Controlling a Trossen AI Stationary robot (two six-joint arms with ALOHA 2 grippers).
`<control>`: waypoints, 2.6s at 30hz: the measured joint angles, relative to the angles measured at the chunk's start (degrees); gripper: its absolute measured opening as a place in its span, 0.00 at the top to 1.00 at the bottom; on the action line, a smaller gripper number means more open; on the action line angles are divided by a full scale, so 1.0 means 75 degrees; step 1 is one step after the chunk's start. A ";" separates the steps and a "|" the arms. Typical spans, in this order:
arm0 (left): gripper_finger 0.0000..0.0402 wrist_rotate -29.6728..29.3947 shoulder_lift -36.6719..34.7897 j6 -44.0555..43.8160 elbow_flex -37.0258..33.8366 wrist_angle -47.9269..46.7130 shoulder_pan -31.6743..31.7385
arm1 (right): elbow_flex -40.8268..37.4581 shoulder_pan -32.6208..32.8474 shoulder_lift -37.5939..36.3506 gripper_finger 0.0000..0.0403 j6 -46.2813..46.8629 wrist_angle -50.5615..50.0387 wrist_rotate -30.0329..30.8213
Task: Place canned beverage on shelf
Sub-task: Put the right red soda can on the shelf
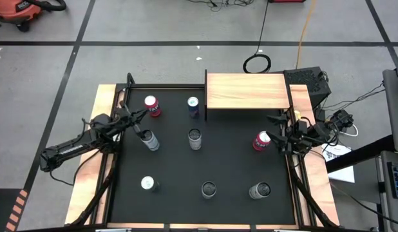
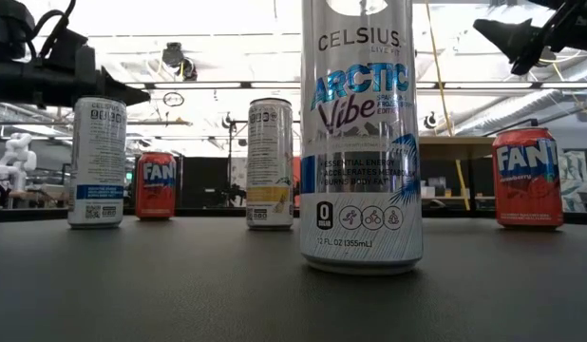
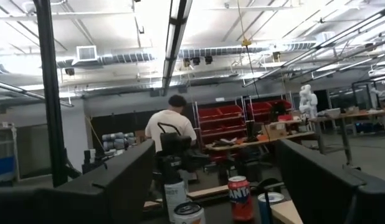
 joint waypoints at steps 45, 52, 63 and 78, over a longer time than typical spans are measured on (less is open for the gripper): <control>1.00 0.0281 0.0000 -0.1658 0.0657 0.1008 -0.0001 | 0.0015 0.0000 0.0000 0.03 -0.2998 0.0701 -0.0379; 1.00 -0.0412 0.0000 -0.1537 0.0657 0.0945 -0.0001 | 0.0015 0.0003 0.0000 0.03 -0.2968 0.0682 -0.0379; 1.00 -0.0423 0.0000 -0.1995 0.0657 0.0936 -0.0001 | 0.0015 0.0003 -0.0003 0.03 -0.2767 0.0319 -0.0379; 1.00 -0.0394 0.0000 -0.1994 0.0657 0.0936 -0.0001 | 0.0015 0.0001 -0.0003 0.03 -0.2776 -0.0152 -0.0379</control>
